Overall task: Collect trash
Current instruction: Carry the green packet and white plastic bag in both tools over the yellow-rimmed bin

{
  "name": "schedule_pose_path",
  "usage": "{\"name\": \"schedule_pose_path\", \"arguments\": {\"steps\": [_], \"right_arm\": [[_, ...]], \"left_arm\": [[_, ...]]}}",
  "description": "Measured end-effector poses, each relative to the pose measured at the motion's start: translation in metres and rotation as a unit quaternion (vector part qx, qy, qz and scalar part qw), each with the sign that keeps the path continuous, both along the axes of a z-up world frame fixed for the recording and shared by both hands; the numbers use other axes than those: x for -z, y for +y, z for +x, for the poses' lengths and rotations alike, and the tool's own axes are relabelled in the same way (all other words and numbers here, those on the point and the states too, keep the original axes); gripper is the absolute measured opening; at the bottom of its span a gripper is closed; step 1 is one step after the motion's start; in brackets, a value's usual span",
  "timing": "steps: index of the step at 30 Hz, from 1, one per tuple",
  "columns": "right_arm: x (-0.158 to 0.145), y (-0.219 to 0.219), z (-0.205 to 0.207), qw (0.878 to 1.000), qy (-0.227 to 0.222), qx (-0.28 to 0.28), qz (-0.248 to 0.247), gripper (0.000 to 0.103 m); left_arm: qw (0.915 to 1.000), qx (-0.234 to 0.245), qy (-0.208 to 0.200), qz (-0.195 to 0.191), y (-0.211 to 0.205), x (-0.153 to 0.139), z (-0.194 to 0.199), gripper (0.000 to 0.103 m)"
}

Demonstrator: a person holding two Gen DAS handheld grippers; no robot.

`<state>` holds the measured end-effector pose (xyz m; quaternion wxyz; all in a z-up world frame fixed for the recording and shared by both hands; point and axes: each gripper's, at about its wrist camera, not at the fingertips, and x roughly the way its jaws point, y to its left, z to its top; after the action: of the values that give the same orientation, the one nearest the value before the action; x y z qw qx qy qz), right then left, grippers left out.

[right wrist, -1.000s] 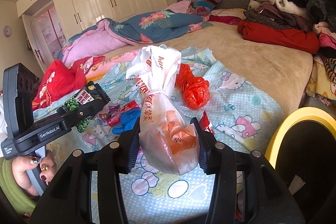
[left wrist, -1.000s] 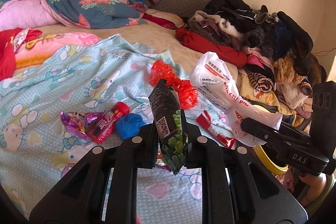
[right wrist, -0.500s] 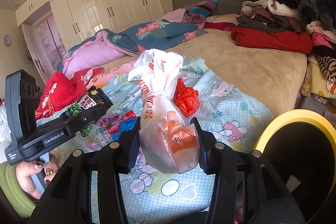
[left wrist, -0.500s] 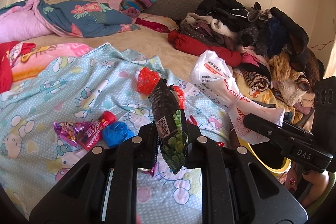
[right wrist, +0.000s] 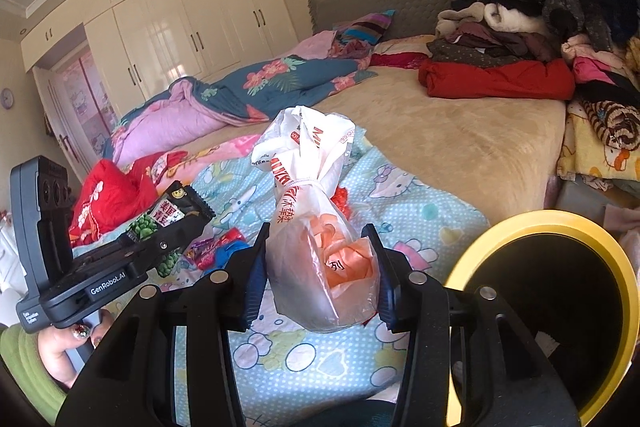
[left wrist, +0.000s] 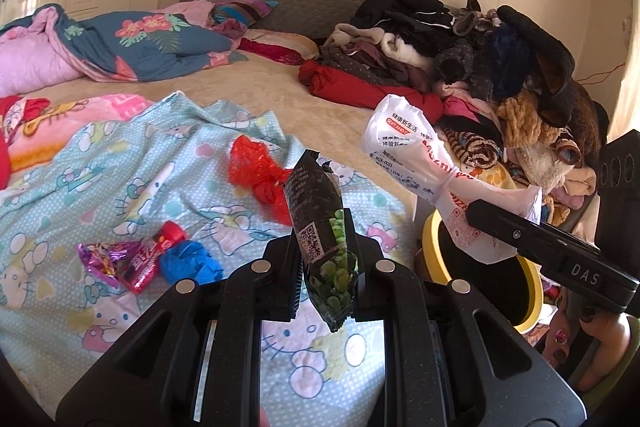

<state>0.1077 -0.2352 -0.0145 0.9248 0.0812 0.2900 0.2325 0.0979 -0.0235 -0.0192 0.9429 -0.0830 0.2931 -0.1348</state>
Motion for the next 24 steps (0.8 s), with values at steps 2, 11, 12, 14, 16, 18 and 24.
{"name": "schedule_pose_path", "arguments": {"steps": [2,11,12,14,16,18,24], "right_arm": [[-0.002,-0.007,0.000,1.000,-0.001,0.007,0.003,0.043],[-0.007,-0.042,-0.005,0.999,-0.007,0.040,0.013,0.043],[-0.008,-0.046,-0.006,0.999,-0.007,0.043,0.013,0.043],[-0.008,-0.055,-0.006,0.998,-0.006,0.052,0.017,0.043],[-0.008,-0.063,-0.008,0.998,-0.006,0.061,0.019,0.043],[-0.009,-0.071,-0.008,0.997,-0.005,0.070,0.023,0.043],[-0.009,-0.098,-0.011,0.994,-0.007,0.102,0.029,0.043]], "left_arm": [[1.0000,0.004,-0.002,0.000,-0.005,-0.001,0.000,0.011],[0.9995,0.030,-0.005,0.000,-0.032,-0.002,0.003,0.011],[0.9994,0.034,-0.005,0.000,-0.035,-0.003,0.003,0.011],[0.9992,0.040,-0.006,0.001,-0.040,-0.003,0.003,0.011],[0.9988,0.048,-0.008,0.002,-0.048,-0.004,0.003,0.011],[0.9984,0.056,-0.008,0.004,-0.054,-0.005,0.004,0.011],[0.9968,0.078,-0.014,0.006,-0.077,-0.008,0.007,0.011]]}}
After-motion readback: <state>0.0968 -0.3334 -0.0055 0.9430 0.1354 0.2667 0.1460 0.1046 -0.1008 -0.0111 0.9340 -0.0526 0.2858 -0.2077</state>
